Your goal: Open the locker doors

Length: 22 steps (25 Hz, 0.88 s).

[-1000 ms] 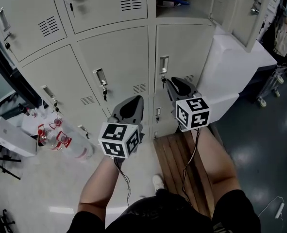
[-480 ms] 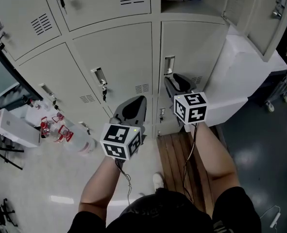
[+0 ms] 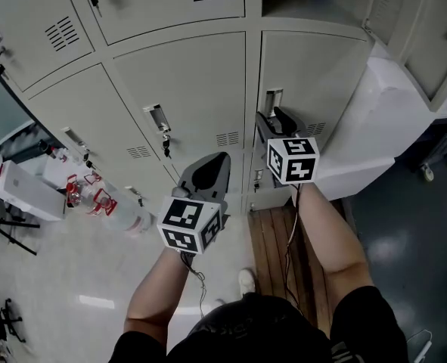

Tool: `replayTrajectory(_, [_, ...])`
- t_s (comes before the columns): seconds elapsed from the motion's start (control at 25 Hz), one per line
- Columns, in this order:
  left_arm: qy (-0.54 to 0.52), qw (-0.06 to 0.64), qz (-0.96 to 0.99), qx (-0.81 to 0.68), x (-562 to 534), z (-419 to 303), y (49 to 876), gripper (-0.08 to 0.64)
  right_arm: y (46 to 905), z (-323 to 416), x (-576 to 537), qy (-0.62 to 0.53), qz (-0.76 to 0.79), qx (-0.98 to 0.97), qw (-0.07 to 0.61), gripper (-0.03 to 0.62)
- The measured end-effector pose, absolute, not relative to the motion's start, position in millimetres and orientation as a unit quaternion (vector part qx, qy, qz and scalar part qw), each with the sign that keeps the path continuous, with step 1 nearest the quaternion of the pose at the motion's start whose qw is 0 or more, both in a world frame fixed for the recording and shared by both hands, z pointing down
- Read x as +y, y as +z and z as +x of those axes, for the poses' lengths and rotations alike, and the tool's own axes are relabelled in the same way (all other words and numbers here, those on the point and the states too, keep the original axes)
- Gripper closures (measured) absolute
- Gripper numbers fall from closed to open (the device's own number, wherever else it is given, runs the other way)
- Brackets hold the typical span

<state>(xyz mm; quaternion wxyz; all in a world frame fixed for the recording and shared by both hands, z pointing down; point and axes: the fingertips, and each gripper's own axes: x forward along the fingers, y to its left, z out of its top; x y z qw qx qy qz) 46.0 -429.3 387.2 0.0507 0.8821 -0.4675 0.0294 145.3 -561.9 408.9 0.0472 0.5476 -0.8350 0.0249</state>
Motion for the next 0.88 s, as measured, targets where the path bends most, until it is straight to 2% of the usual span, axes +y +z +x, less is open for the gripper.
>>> replayTrajectory(0.16, [0.027, 0.051, 0.881, -0.469, -430, 41, 388, 0.561, 409, 144, -574, 0.021, 0.559, -0.828, 0.048, 0.388])
replayTrajectory(0.44, [0.022, 0.052, 0.878, -0.475, -433, 33, 388, 0.561, 411, 138, -590, 0.020, 0.578, -0.815, 0.047, 0.391])
replayTrajectory(0.64, [0.025, 0.051, 0.877, -0.477, -434, 29, 390, 0.561, 414, 136, -596, 0.014, 0.589, -0.806, 0.052, 0.448])
replayTrajectory(0.88, [0.027, 0.054, 0.876, -0.478, -437, 27, 392, 0.561, 414, 135, -596, 0.004, 0.584, -0.810, 0.055, 0.454])
